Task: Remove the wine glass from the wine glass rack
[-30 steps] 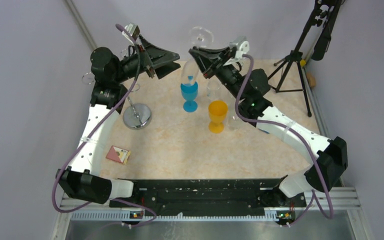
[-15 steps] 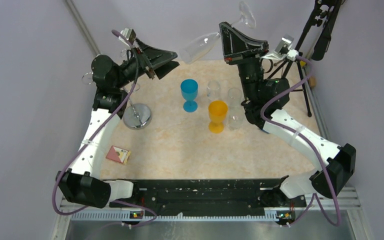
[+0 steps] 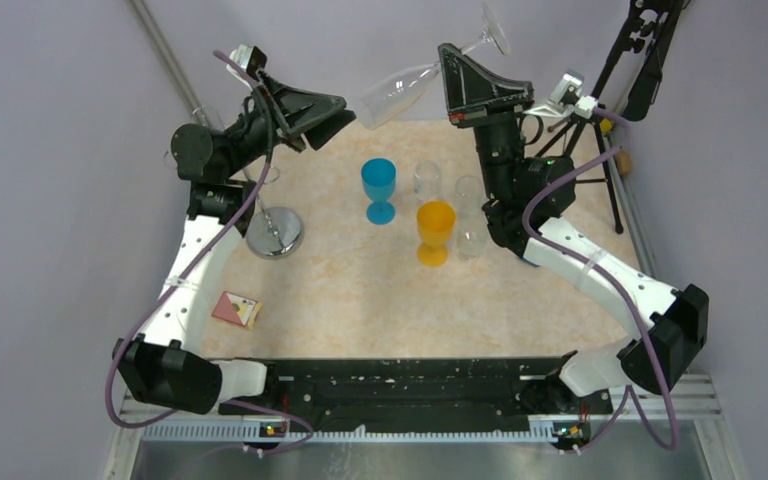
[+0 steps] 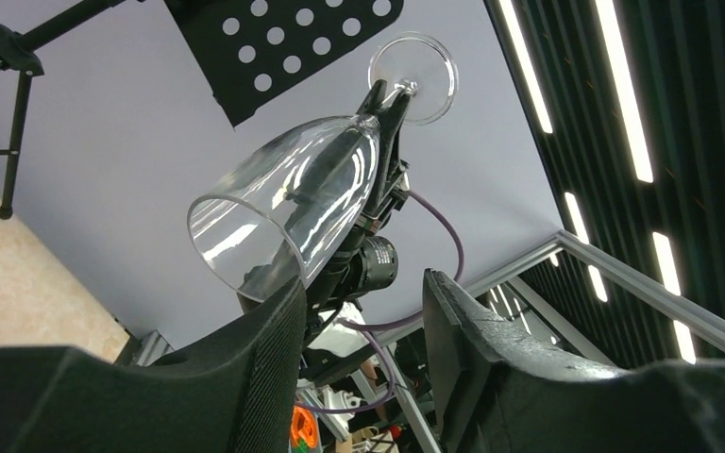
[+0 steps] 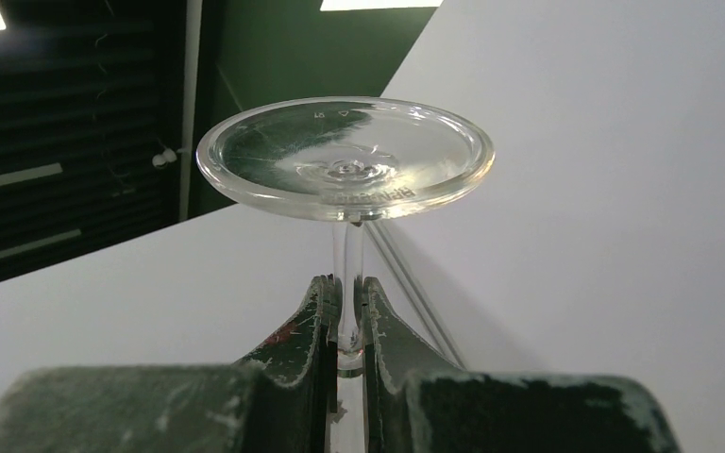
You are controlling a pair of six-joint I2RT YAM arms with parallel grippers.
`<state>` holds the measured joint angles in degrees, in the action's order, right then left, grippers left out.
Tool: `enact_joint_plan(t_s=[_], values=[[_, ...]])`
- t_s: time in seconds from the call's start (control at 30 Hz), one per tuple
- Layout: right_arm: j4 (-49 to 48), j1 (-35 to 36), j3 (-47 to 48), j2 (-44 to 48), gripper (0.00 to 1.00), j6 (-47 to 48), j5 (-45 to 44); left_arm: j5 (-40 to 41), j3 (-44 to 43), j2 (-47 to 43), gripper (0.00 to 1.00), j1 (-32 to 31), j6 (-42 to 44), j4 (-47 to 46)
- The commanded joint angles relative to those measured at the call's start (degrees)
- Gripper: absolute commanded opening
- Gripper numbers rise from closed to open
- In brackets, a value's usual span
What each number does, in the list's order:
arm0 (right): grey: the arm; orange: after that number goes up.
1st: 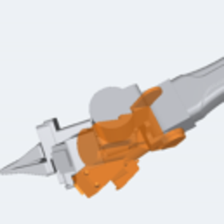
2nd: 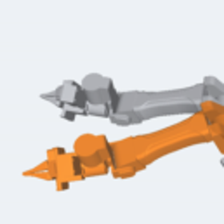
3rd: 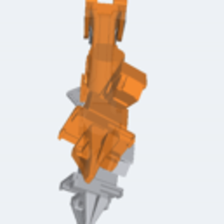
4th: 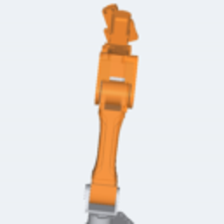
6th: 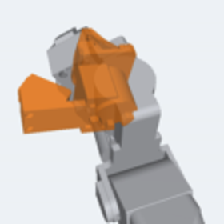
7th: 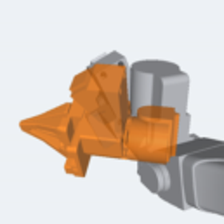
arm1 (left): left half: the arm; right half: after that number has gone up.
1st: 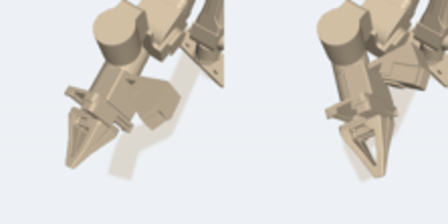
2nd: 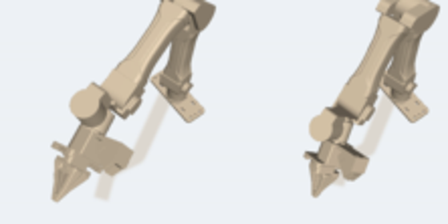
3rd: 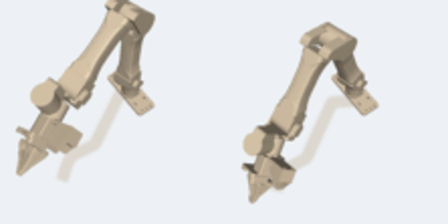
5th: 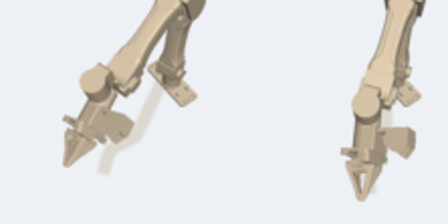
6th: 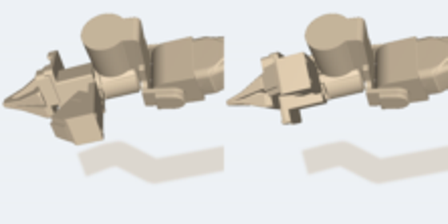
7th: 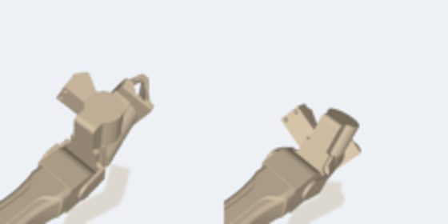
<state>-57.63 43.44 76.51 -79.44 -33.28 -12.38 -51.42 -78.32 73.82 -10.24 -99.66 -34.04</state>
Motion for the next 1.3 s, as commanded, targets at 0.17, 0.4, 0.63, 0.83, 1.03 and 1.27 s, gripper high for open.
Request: enact_joint_plan(t_s=[0.17,0.4,0.63,0.83,1.03,1.27], values=[[-3.7,0.4,0.6,-1.4,0.0,-4.4,0.3,-1.0,-1.5,1.3,0.56,-0.3,-3.7,-7.7],[-3.8,0.4,0.4,-3.3,0.0,-8.7,0.7,-1.3,-2.4,2.7,0.43,-0.5,-7.5,-13.1],[-3.7,0.4,-1.2,-3.8,0.0,-12.8,0.5,-1.2,-2.5,3.4,0.31,-0.5,-8.5,-14.9],[-3.7,0.4,-2.5,-3.2,0.0,-13.7,0.4,-1.0,-2.6,3.7,0.11,-0.5,-8.1,-15.2],[-3.3,0.4,-4.5,-1.9,0.08,-13.2,0.5,-0.4,-2.6,2.9,0.0,-0.5,-3.7,-11.4],[-3.4,0.4,-9.7,1.9,0.64,-9.3,2.2,1.1,-6.6,0.7,0.0,-0.3,12.8,5.9]])
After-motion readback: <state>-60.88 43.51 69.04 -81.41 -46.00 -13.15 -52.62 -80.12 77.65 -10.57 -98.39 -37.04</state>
